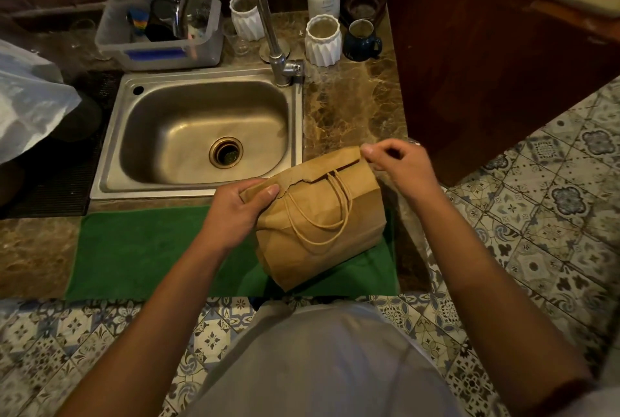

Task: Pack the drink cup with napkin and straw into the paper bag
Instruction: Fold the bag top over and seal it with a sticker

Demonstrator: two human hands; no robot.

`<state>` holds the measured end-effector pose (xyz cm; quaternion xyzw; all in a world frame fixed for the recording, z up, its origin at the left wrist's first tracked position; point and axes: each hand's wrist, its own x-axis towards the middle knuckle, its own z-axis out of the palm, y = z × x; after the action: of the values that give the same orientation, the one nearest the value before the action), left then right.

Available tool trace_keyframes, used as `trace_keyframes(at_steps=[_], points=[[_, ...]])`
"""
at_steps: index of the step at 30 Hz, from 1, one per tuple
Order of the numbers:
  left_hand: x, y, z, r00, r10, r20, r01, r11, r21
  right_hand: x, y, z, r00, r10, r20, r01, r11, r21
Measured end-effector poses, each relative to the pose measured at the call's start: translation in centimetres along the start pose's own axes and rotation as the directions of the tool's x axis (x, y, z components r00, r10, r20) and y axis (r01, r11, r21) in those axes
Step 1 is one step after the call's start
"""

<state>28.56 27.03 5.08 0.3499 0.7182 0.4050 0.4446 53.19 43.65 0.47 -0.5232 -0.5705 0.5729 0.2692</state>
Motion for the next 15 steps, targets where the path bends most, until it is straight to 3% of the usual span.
trace_keyframes(at_steps=[2, 7, 11, 15], points=[[0.0, 0.1, 0.0, 1.0, -0.012, -0.026, 0.011, 1.0, -0.002, 1.6, 0.8, -1.0, 0.99, 0.047, -0.135, -0.047, 0.999, 0.003], [-0.2, 0.1, 0.3, 0.998, 0.005, -0.055, -0.004, 1.0, 0.023, 6.0, 4.7, -4.5, 0.904, 0.13, -0.406, -0.262, 0.921, -0.288], [-0.1, 0.3, 0.5, 0.998, 0.023, -0.052, -0.02, 0.998, 0.054, 7.3, 6.2, -5.6, 0.873, 0.311, -0.376, -0.434, 0.848, -0.305], [-0.3, 0.4, 0.3, 0.999, 0.023, -0.038, -0.02, 0.998, 0.066, 8.2, 7.4, -5.6, 0.868, 0.381, -0.319, -0.466, 0.846, -0.259]])
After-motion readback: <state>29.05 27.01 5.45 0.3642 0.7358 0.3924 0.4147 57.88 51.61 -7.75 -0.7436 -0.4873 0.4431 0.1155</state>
